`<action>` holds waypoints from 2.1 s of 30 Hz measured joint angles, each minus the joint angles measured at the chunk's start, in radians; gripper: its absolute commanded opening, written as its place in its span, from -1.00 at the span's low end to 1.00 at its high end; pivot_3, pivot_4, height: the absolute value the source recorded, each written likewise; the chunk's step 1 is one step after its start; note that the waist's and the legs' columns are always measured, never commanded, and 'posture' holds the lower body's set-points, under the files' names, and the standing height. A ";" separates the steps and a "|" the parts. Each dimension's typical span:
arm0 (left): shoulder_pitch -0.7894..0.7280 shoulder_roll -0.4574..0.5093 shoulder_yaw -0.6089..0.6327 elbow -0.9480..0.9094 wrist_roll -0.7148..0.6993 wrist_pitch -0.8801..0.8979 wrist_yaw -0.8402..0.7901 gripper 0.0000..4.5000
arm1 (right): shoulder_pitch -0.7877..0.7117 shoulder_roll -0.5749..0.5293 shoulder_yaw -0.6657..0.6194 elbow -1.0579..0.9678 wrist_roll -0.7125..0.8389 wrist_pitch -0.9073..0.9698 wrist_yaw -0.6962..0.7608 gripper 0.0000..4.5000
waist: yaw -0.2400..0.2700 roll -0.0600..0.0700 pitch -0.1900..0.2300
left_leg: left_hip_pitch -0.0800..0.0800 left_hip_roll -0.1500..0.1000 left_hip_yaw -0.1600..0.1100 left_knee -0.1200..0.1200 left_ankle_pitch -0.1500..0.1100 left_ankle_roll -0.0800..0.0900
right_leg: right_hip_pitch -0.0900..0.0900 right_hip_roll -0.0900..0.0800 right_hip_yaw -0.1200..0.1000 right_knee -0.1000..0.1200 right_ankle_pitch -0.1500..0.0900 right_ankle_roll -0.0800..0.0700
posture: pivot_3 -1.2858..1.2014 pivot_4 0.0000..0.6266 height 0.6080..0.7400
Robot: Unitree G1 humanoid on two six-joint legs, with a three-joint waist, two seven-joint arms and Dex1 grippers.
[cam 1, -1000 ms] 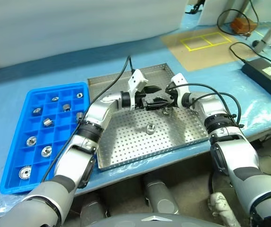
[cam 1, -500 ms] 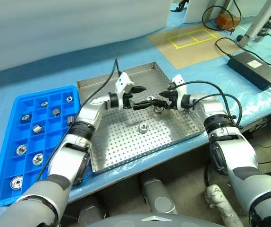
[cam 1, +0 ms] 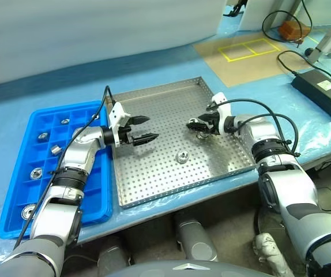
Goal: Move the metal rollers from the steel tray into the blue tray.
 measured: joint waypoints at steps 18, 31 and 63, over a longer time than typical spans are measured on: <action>0.046 0.073 0.023 -0.058 -0.003 -0.026 0.009 0.88 | -0.005 0.040 -0.032 0.026 0.017 -0.237 0.033 -0.23 | 0.048 0.000 0.001 | 0.001 0.003 0.001 -0.001 0.000 0.000 | -0.001 0.001 0.000 0.001 0.000 0.000 | -0.26 -0.52 1.00; 0.403 0.218 0.189 -0.613 -0.086 0.213 0.231 0.88 | -0.165 0.182 -0.026 0.250 0.005 -0.437 0.224 -0.23 | 0.229 0.004 0.003 | 0.000 0.006 0.003 -0.006 0.003 -0.012 | -0.014 0.002 0.001 0.014 -0.004 -0.010 | 0.00 -0.52 1.00; 0.796 0.234 0.425 -1.076 -0.182 0.352 0.510 0.88 | -0.201 0.553 0.152 -0.135 -0.011 -0.256 0.194 -0.23 | 0.375 -0.004 0.006 | -0.005 0.007 -0.010 -0.032 0.014 -0.036 | -0.032 0.004 -0.010 0.014 -0.004 -0.016 | 0.27 -0.52 1.00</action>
